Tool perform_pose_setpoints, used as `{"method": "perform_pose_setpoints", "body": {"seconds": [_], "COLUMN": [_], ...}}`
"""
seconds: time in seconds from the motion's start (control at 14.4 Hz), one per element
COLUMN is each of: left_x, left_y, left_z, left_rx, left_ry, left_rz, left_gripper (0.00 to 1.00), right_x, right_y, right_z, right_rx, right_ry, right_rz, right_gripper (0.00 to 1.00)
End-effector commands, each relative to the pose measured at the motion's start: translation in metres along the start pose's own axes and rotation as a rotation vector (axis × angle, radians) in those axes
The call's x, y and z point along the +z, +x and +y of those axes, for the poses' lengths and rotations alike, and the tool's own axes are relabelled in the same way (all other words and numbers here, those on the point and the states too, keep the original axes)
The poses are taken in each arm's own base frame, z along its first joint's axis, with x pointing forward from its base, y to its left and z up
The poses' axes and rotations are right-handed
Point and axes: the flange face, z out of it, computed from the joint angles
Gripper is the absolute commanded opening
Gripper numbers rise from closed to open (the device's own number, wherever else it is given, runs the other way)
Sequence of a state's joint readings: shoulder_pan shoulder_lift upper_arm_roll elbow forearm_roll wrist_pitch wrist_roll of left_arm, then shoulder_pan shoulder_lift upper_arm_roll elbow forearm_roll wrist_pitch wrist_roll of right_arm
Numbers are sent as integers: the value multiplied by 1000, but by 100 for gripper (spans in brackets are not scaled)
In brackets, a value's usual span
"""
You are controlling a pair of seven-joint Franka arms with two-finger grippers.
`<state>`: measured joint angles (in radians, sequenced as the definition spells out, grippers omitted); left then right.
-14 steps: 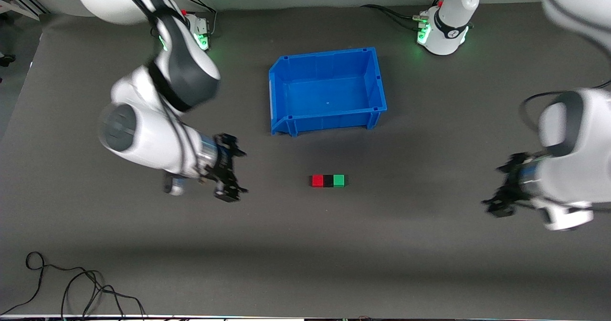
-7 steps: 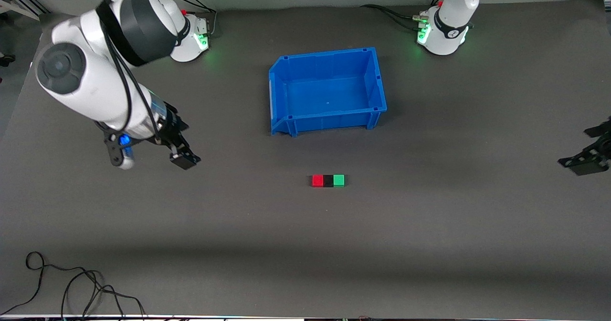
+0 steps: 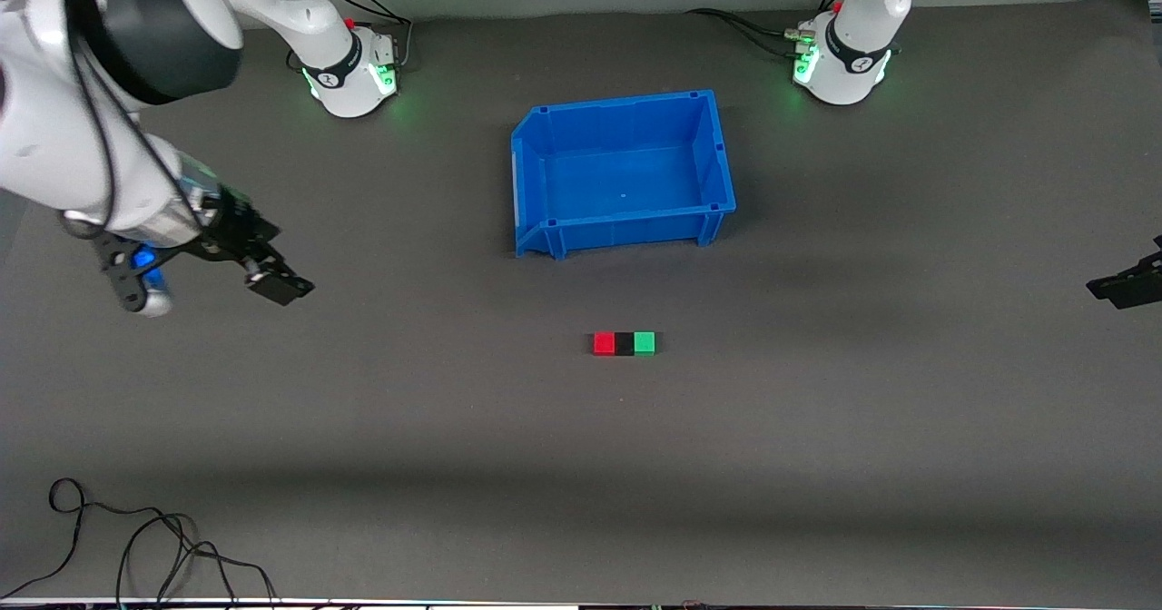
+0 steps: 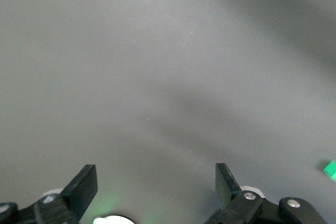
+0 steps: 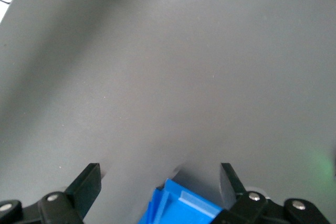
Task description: Attach green and red cubes to black cube
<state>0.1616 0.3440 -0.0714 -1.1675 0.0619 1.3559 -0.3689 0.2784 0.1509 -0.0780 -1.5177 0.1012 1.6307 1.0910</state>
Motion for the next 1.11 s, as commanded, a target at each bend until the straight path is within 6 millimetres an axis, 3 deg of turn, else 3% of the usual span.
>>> {"method": "perform_pose_setpoints", "body": {"seconds": [0.0,0.21,0.56,0.9,1.04], "left_x": [-8,-10,-8,-7,-11], "left_y": [-3,-6,-26,-30,-43], "left_z": [4,3,16,11,13], "left_rx": [184,343,394,466,477], "left_ry": [14,19,33,25,30], "left_rz": [23,22,28,31,39], "left_gripper": [100,100,100,100,100], "right_x": [-33,-50,-59,-46,-42], "right_y": [4,15,44,51,56], "right_z": [28,52,90,89,87], "right_rx": [-95,-202,-403,-629,-644], "right_ry": [31,17,-22,-113,-107], "right_rz": [30,31,61,102,105], "right_gripper": [100,100,100,100,100]}}
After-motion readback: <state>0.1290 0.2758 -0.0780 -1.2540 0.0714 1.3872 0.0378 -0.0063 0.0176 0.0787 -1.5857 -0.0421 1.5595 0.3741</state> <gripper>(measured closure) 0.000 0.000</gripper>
